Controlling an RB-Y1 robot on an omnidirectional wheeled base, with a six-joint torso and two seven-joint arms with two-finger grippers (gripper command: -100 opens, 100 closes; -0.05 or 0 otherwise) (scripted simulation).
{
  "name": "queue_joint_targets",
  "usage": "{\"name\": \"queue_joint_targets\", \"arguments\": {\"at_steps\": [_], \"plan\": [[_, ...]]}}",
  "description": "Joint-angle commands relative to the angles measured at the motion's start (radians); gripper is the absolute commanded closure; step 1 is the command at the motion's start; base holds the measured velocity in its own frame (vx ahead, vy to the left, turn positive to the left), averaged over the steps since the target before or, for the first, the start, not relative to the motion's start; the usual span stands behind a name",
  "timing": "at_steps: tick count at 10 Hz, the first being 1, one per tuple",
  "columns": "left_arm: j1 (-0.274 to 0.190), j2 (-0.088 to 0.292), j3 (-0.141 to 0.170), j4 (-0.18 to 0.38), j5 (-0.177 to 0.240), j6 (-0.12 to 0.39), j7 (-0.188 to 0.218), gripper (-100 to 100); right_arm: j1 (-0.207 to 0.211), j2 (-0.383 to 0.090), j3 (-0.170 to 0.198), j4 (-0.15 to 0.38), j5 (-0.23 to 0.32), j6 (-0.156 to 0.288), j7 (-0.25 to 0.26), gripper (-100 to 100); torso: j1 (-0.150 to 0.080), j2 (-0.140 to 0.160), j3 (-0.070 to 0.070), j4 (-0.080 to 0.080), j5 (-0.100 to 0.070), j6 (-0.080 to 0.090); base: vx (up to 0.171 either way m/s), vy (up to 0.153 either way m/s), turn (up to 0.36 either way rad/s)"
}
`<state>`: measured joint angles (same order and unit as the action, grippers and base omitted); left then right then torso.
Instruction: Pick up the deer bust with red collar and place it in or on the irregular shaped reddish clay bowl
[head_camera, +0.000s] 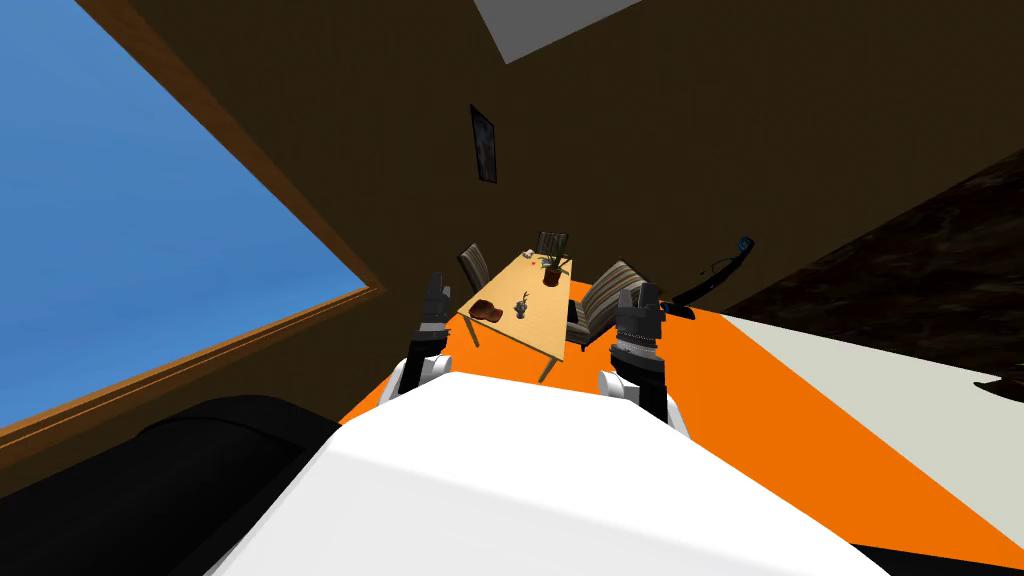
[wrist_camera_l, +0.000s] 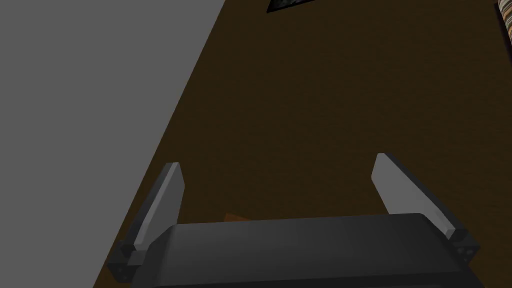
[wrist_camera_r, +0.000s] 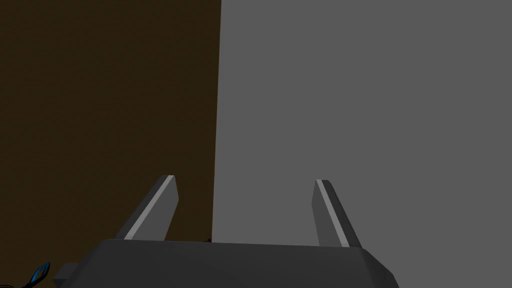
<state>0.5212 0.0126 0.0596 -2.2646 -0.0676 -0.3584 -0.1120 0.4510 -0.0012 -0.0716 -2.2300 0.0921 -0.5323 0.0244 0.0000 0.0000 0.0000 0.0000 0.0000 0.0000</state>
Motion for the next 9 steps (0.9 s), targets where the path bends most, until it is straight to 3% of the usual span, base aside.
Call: {"name": "queue_joint_targets", "arguments": {"at_steps": [1,6,9], "plan": [[-0.004,0.033,-0.002,0.014,0.017,0.034,0.0,-100,0.0,0.0,0.0,0.0,0.0,0.0,0.0,0,0.0,0.0,0.0,0.0,0.0,0.0,-0.013,-0.001,-0.117],[-0.029,0.098,-0.014,0.077,0.089,0.18,0.0,-100,0.0,0.0,0.0,0.0,0.0,0.0,0.0,0,0.0,0.002,0.001,0.0,0.0,0.0,-0.027,-0.004,-0.173],[-0.044,0.118,-0.021,0.113,0.126,0.266,-0.001,-100,0.0,0.0,0.0,0.0,0.0,0.0,0.0,0,0.0,0.002,0.001,0.0,0.0,0.0,-0.021,-0.005,-0.128]]}}
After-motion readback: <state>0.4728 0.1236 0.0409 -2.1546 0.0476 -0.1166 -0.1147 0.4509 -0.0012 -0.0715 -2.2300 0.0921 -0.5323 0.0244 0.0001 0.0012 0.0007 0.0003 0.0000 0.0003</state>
